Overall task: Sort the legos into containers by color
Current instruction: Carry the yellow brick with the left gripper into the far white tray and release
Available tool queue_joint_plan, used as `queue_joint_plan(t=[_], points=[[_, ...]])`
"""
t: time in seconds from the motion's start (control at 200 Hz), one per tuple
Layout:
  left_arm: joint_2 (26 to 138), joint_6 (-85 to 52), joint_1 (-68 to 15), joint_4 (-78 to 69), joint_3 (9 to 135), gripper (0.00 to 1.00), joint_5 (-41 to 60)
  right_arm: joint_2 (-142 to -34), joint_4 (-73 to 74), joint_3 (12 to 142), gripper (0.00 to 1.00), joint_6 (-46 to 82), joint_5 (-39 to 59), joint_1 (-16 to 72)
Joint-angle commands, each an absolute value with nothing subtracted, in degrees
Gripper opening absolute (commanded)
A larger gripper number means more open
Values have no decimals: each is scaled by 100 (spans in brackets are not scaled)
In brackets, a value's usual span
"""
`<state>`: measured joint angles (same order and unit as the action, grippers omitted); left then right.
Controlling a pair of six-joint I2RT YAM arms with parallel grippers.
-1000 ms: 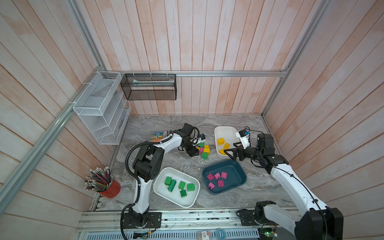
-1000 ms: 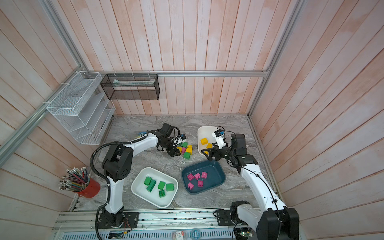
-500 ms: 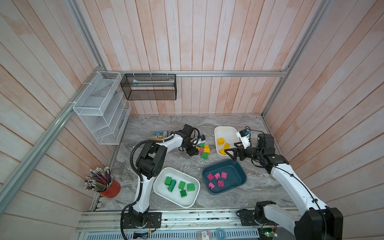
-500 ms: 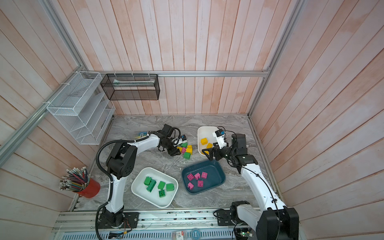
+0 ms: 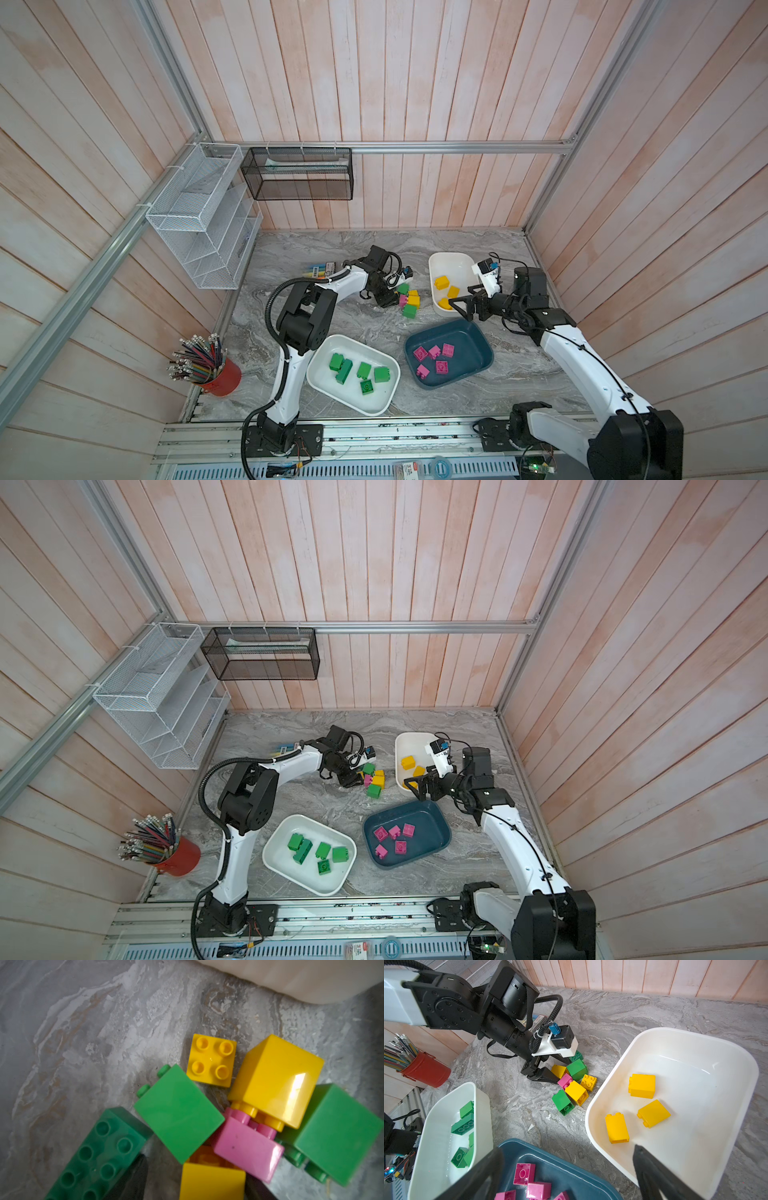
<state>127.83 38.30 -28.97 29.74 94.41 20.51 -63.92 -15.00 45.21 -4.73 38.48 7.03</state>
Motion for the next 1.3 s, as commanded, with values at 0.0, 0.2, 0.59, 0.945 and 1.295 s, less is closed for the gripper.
queue_joint_plan(t=[0.0, 0.2, 0.59, 0.945, 1.295], points=[[12946, 3945, -2883, 3164, 9580, 54, 2068, -6448, -1537, 4635, 98, -545, 3859, 669], [12862, 3844, -2883, 3479, 9575, 45, 1859, -6432, -1556, 4623, 98, -553, 3850, 668], [11855, 3166, -3059, 3786, 9585, 34, 1872, -6400, -1538, 4641, 98, -562, 3821, 664], [11729, 2012, -3576, 3143, 9994, 34, 2180, -6253, -1449, 4605, 98, -445, 3640, 513], [13273, 1092, -4104, 2628, 11673, 33, 2306, -5979, -1267, 4417, 98, -282, 3463, 289]])
